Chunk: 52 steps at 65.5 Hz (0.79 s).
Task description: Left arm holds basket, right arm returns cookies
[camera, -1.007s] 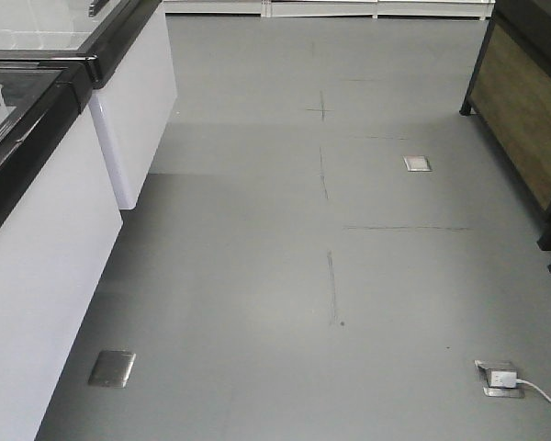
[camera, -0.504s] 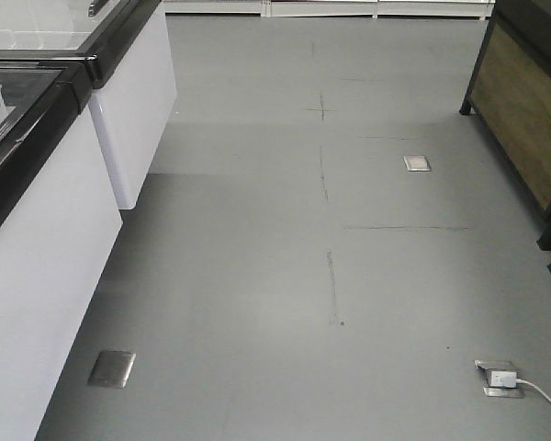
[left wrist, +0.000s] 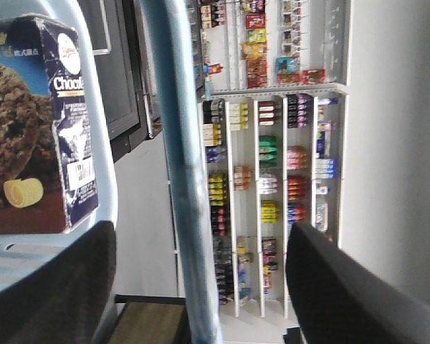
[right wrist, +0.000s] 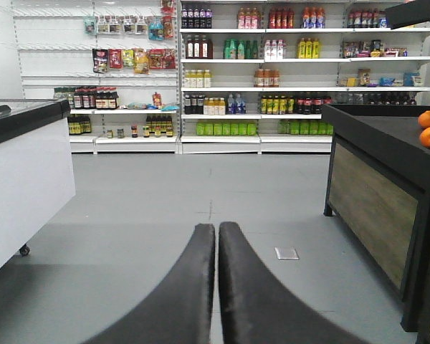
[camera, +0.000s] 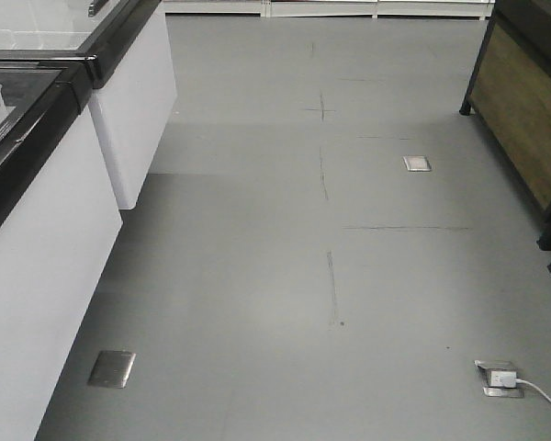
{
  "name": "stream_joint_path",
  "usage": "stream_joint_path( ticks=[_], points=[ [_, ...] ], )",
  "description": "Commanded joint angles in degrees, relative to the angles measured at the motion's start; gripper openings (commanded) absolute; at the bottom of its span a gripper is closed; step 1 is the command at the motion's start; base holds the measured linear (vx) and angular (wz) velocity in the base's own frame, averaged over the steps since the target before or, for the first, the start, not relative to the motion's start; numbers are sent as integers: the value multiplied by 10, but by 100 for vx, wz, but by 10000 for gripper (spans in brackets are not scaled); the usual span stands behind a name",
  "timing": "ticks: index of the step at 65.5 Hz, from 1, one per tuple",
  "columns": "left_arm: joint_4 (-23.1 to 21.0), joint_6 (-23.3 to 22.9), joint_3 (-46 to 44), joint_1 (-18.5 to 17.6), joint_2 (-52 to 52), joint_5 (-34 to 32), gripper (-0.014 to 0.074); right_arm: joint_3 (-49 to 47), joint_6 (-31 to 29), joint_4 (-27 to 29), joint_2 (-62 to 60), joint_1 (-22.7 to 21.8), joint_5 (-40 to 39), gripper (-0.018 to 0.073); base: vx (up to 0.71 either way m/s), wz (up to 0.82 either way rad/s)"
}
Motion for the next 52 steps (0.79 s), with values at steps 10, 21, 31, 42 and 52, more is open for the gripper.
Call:
stream_joint_path(
  ticks=[10,21,31,42,52],
  points=[
    [-99,31,-25,1,6,23,428,2,-5,0,-7,-4,-40,-6,0,0],
    [-99,28,-25,1,11,9,219,2,-5,0,-7,-4,-40,-6,0,0],
    [-99,43,-25,1,11,5,-9,2,-5,0,-7,-4,-40,-6,0,0],
    [-99,41,-25,1,7,19,-8,2,-5,0,-7,-4,-40,-6,0,0],
    [-99,42,-48,-1,-12,30,-8,2,-5,0,-7,-4,-40,-6,0,0]
  ],
)
